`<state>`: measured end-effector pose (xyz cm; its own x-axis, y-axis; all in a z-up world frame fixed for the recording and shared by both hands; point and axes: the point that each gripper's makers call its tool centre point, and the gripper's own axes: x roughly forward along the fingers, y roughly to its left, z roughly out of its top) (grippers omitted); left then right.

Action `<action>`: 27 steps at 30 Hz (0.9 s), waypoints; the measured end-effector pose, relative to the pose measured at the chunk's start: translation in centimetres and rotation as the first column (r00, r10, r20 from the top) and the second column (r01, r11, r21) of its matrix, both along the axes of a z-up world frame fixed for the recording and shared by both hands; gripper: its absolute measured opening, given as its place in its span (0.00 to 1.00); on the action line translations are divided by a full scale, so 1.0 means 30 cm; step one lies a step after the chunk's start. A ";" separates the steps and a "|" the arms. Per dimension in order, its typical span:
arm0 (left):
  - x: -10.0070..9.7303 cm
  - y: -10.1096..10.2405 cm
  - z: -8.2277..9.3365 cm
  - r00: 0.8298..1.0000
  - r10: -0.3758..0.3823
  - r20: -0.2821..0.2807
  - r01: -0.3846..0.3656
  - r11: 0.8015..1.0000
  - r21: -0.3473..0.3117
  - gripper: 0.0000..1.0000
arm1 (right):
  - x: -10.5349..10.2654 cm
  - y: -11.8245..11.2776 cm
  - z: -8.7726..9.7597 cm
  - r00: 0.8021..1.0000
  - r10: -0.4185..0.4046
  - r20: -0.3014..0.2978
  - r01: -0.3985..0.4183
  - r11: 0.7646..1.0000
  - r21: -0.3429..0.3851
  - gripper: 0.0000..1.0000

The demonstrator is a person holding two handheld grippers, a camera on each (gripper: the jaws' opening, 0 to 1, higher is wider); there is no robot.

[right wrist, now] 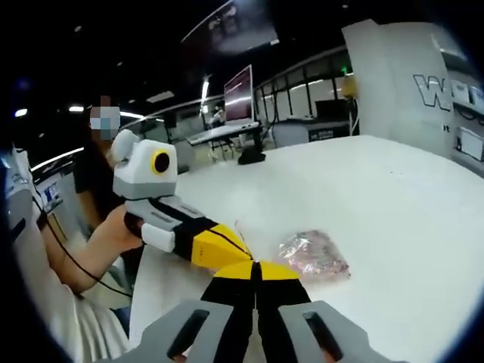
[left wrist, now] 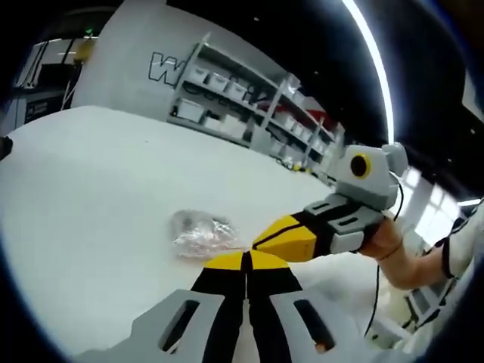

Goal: Open the resealable bag by pulling the two sides of the seal apart until the entire bag opening is separated and visibly accessible.

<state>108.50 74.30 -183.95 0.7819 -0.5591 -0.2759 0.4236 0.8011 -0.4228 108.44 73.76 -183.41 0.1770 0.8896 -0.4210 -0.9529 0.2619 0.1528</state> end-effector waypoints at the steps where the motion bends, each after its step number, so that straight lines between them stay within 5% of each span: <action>1: -0.001 -0.001 -0.002 1.000 -0.001 -0.003 0.001 1.000 -0.001 0.00 | -0.001 0.000 0.000 1.000 -0.001 0.005 0.001 1.000 -0.002 0.00; 22: -0.014 -0.014 -0.012 1.000 -0.012 -0.029 0.013 0.999 0.044 0.00 | 0.014 -0.012 -0.011 0.990 -0.010 0.141 0.020 0.997 -0.072 0.00; 23: -0.013 -0.012 -0.011 1.000 -0.010 -0.027 0.011 0.999 0.048 0.00 | 0.015 -0.011 -0.008 0.990 -0.004 0.140 0.014 0.998 -0.064 0.00; 24: -0.014 -0.010 -0.014 1.000 -0.013 -0.027 0.015 0.998 0.060 0.00 | -0.019 -0.013 -0.029 0.996 0.050 0.068 -0.043 0.995 -0.089 0.00; 25: -0.012 -0.010 -0.014 1.000 -0.016 -0.022 0.017 0.998 0.067 0.00 | -0.021 -0.003 -0.014 0.998 0.046 0.030 -0.045 0.998 -0.038 0.00; 27: -0.016 -0.015 -0.013 1.000 -0.027 -0.001 0.027 0.996 0.089 0.00 | -0.040 -0.011 -0.029 0.993 0.101 0.054 -0.097 0.993 -0.072 0.00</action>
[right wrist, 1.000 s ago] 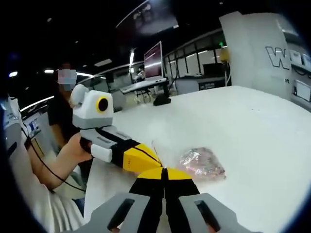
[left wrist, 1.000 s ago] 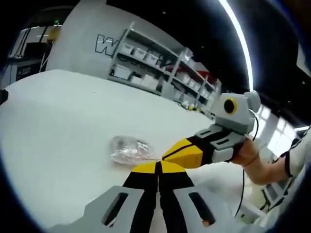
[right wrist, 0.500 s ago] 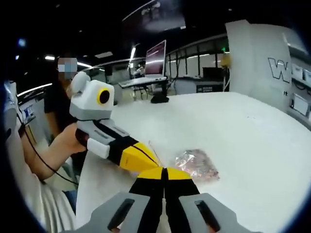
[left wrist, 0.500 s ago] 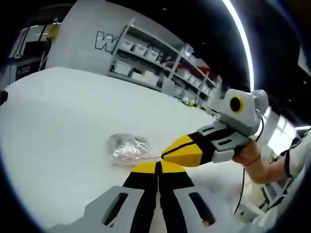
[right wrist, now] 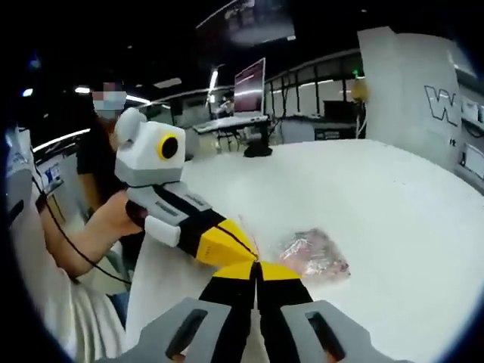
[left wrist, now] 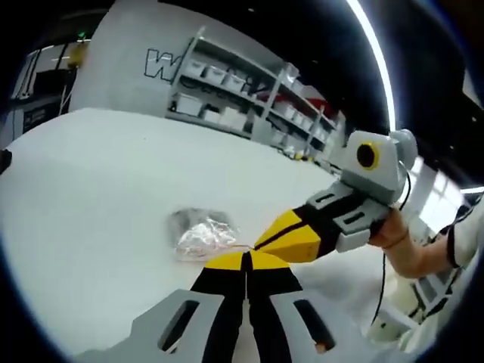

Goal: Open the resealable bag by pulling the two sides of the seal apart until the entire bag opening is separated and visibly accessible.

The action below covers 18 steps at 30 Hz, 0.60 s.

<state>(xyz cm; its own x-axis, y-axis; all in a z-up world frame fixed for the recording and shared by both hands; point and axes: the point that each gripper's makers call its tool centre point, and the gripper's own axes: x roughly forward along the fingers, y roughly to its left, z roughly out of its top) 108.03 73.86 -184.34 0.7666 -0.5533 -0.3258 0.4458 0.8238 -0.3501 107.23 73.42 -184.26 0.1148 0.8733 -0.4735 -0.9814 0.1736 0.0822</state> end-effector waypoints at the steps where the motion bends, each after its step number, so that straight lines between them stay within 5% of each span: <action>1: -0.003 -0.007 -0.003 1.000 -0.010 0.001 0.010 1.000 0.013 0.00 | 0.011 -0.001 0.002 1.000 -0.017 0.019 0.017 1.000 -0.003 0.00; 18: -0.003 0.002 -0.004 1.000 -0.019 0.016 0.018 0.997 0.081 0.00 | -0.006 0.007 -0.021 0.995 0.026 0.094 -0.020 0.998 -0.064 0.01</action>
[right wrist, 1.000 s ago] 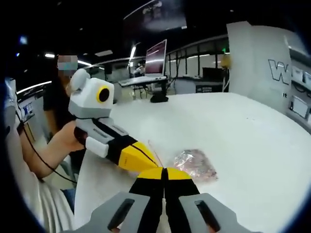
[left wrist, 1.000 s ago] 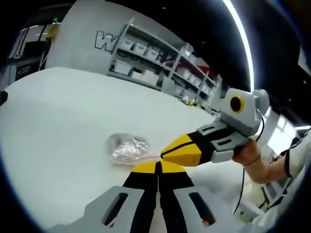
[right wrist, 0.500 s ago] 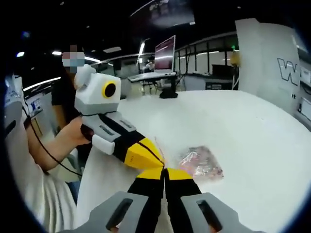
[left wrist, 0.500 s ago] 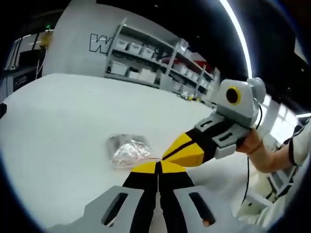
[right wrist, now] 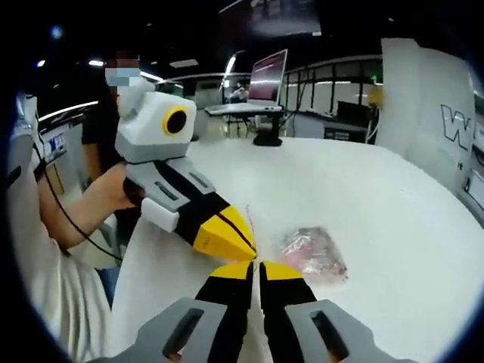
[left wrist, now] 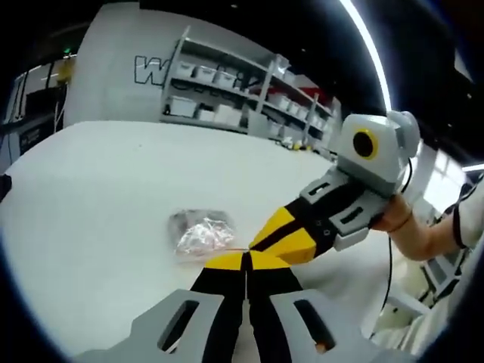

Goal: Open the resealable bag by pulling the two sides of the seal apart until the entire bag opening is separated and visibly accessible.

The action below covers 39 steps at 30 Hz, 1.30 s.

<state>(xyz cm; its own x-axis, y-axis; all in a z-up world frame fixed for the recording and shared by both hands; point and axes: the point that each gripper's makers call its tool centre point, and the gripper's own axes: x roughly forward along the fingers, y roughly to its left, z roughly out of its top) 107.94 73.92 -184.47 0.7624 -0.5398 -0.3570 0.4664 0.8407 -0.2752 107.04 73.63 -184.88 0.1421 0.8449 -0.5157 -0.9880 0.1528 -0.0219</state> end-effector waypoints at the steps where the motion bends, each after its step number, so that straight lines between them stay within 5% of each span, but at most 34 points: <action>1: -0.001 0.001 0.001 1.000 -0.001 -0.001 0.001 1.000 0.002 0.00 | 0.002 0.000 0.000 1.000 -0.001 -0.003 0.001 1.000 0.001 0.01; 26: 0.000 0.011 -0.008 0.998 0.031 -0.057 -0.034 0.998 -0.056 0.00 | -0.001 -0.002 0.022 0.999 -0.035 0.036 0.035 0.999 0.014 0.00; 30: 0.001 0.022 -0.026 0.996 0.052 -0.073 -0.054 0.998 -0.032 0.00 | -0.009 -0.002 0.022 0.999 -0.029 0.042 0.029 1.000 0.008 0.00; 31: 0.005 0.049 -0.045 0.994 0.082 -0.078 -0.081 0.997 0.018 0.00 | -0.011 -0.003 0.024 0.999 -0.027 0.042 0.027 1.000 0.009 0.00; 33: 0.000 0.028 -0.025 0.997 0.045 -0.056 -0.047 0.998 -0.035 0.00 | -0.003 -0.007 0.030 0.998 -0.033 0.046 0.032 0.999 0.014 0.00; 36: -0.007 0.025 -0.013 0.999 0.024 -0.034 -0.025 0.999 -0.042 0.01 | 0.006 -0.006 0.032 0.998 -0.046 -0.034 0.048 0.998 0.050 0.00; 39: -0.009 0.017 -0.011 1.000 0.003 -0.008 -0.004 1.000 -0.031 0.02 | 0.022 -0.011 0.033 0.998 -0.051 -0.043 0.053 0.997 0.059 0.00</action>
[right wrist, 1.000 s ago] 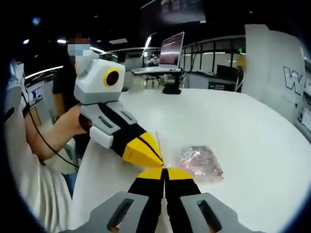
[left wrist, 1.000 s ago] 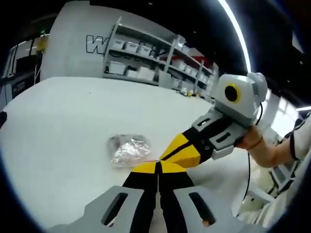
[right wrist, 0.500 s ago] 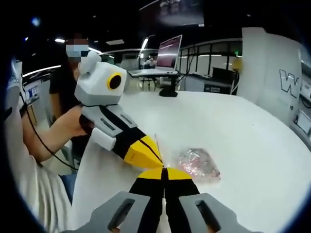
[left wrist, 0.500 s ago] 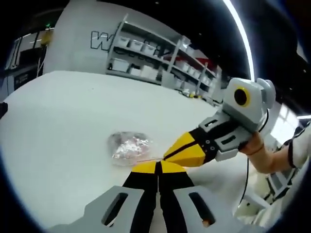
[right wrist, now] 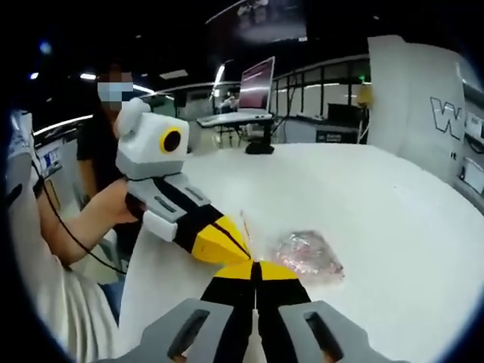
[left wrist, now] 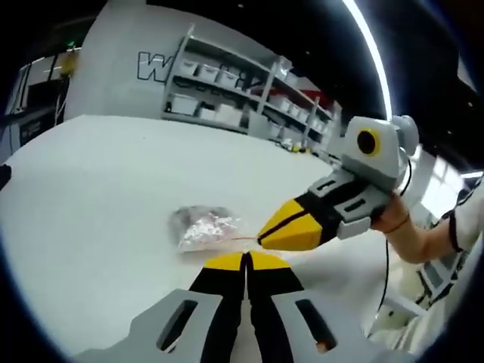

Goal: Open the resealable bag by pulling the two sides of the seal apart until the entire bag opening is separated and visibly accessible.

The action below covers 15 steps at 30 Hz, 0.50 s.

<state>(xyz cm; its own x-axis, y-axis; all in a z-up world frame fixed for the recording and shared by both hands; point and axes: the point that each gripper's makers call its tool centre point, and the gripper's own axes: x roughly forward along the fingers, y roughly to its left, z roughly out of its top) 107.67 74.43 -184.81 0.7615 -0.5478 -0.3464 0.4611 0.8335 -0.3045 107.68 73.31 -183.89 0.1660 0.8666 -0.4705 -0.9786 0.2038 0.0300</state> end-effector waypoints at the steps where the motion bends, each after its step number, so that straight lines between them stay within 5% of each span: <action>1: -0.005 0.000 -0.005 1.000 -0.007 -0.013 0.007 1.000 -0.006 0.02 | 0.000 -0.001 0.000 1.000 0.001 -0.003 -0.001 1.000 0.001 0.00; 15: 0.004 -0.005 -0.006 0.999 -0.037 -0.035 0.033 0.992 -0.125 0.12 | -0.022 -0.008 -0.003 0.994 0.052 -0.099 -0.047 0.997 0.055 0.00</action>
